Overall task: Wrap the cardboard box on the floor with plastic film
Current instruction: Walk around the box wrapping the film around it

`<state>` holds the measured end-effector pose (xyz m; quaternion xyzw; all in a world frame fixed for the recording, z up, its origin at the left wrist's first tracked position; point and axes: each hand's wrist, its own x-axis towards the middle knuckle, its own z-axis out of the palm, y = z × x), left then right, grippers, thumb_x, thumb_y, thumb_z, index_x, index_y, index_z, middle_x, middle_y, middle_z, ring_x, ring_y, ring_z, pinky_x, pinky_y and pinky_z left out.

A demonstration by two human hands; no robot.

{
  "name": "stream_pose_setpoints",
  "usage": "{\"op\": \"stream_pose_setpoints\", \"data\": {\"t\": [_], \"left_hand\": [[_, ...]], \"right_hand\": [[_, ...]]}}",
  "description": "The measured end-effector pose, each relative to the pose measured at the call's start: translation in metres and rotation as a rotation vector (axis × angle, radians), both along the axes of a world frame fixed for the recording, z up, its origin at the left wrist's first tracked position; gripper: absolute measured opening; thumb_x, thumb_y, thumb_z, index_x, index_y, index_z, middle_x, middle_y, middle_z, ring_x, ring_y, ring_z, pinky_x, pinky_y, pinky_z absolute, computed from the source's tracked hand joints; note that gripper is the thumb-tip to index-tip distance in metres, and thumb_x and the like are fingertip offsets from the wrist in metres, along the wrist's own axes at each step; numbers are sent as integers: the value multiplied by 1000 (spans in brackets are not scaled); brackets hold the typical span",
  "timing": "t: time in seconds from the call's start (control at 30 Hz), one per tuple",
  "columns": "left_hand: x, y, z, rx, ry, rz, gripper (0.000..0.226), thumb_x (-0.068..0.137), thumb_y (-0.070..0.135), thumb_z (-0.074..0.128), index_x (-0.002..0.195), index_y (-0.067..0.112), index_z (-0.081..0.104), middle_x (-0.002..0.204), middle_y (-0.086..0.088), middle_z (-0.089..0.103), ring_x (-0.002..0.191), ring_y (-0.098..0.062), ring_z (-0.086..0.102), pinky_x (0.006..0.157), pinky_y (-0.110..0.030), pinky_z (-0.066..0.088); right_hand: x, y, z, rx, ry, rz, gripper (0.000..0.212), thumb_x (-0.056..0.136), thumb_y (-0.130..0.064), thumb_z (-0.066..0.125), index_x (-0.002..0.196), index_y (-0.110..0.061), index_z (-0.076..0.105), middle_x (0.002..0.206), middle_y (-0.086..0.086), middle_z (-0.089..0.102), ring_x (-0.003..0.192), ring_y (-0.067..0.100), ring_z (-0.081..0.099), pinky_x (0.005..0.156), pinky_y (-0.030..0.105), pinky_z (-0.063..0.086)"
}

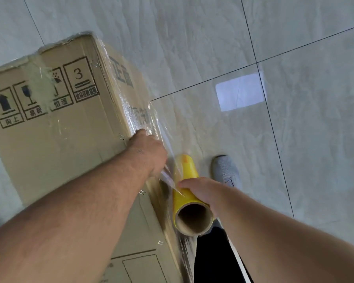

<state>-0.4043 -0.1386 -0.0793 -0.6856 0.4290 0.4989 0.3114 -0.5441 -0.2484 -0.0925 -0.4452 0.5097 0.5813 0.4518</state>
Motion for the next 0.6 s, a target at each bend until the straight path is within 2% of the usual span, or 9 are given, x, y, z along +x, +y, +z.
{"op": "stream_pose_setpoints", "data": {"t": [0.13,0.23,0.3,0.37,0.47,0.6], "left_hand": [[-7,4,-9,54,-18,-59,42,100,38,46,138,30,60,141,3,56,132,-22,47,111,-53,26],[-11,8,-13,71,-37,-93,52,102,52,43,145,27,54,149,-2,48,139,-25,41,115,-58,22],[-18,8,-13,23,-13,-99,57,100,49,50,150,22,46,153,-5,44,143,-26,39,118,-56,24],[-26,7,-12,5,53,-70,56,99,36,53,152,20,40,152,-5,47,142,-27,43,117,-51,32],[-36,4,-8,82,105,-95,53,98,27,53,151,25,45,147,-1,53,137,-29,49,112,-50,39],[-38,1,-5,86,90,-138,46,99,30,51,145,28,55,144,1,58,133,-27,51,112,-50,36]], "right_hand": [[-4,25,-3,-10,-40,109,101,83,-62,78,163,-16,35,151,15,54,133,34,58,110,37,45],[-2,36,-13,-16,-41,75,106,86,-65,75,167,-16,26,156,15,50,137,34,54,108,38,43],[-6,35,-12,-21,-34,10,104,86,-71,68,167,-18,28,155,15,52,136,36,57,115,42,44],[-10,32,-11,-43,0,-71,97,83,-71,66,162,-24,37,146,13,59,126,37,65,113,51,51],[-26,26,-8,-43,138,-292,92,65,-68,81,141,-22,55,118,18,75,96,39,79,89,62,64],[-44,29,-6,-20,195,-504,89,59,-55,95,133,-17,61,102,24,81,84,41,82,83,61,66]]}}
